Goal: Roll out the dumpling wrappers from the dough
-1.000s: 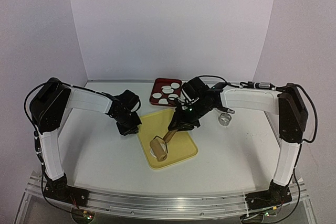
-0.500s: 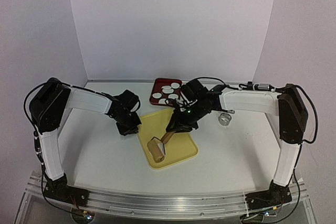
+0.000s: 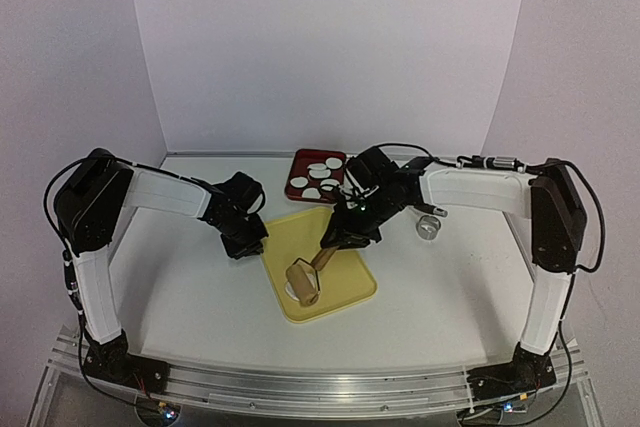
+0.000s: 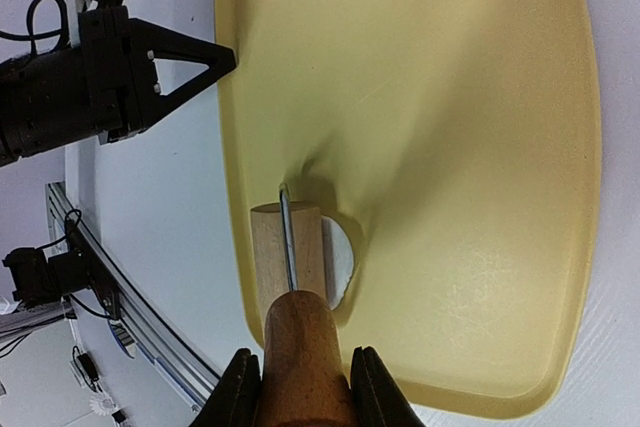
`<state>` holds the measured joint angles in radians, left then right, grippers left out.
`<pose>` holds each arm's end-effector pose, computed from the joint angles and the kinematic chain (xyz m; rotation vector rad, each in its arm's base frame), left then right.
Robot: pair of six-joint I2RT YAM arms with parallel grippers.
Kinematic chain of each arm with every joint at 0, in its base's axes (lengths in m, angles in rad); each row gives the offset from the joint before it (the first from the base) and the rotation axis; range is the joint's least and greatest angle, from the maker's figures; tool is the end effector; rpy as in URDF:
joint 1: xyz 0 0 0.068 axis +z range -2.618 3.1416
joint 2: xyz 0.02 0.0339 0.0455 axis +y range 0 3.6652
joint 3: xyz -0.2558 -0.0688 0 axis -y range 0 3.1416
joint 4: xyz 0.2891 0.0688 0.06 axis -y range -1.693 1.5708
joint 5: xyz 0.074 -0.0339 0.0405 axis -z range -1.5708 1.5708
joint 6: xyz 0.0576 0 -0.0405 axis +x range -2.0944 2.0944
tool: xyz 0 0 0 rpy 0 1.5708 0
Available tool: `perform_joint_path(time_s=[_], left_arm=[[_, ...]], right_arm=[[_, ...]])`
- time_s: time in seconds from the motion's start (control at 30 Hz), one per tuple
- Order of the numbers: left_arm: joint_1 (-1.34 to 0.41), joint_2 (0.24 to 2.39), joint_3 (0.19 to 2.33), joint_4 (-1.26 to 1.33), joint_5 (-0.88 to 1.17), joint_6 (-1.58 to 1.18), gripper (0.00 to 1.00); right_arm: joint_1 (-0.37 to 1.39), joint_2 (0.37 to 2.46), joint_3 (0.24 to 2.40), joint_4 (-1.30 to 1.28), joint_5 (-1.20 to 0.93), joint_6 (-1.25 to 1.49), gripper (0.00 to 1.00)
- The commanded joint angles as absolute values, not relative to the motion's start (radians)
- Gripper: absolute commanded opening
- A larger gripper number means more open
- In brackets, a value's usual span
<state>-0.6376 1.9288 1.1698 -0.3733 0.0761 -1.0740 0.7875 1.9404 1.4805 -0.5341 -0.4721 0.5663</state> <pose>0.3320 -0.2514 0.0787 -0.5953 2.7967 -0.5524 0.3106 0.3490 0.1724 -0.5069 2.7569 1.0438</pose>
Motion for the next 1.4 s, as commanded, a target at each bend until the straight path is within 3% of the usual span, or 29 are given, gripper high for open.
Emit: perform_joint_path(time_s=[0.0,0.53,0.87,1.37], left_arm=[[-0.624,1.906,1.157,-0.363,0.052,-1.084,0.0],[-0.62,1.919,1.17,-0.359,0.055,-1.082,0.0],[-0.618,1.931,1.181,-0.367,0.059,-1.077,0.0],[-0.619,1.948,1.201,-0.368,0.058,-1.095,0.0]], right_arm=[[0.824,2.116,1.432,-0.742,-0.199,0.486,0.0],[0.756,2.014,1.334,-0.777,-0.096,0.534,0.0],[0.83,2.171,1.456,-0.791,-0.187,0.464,0.0],[0.839,2.196,1.456,-0.797,-0.21,0.439,0.0]])
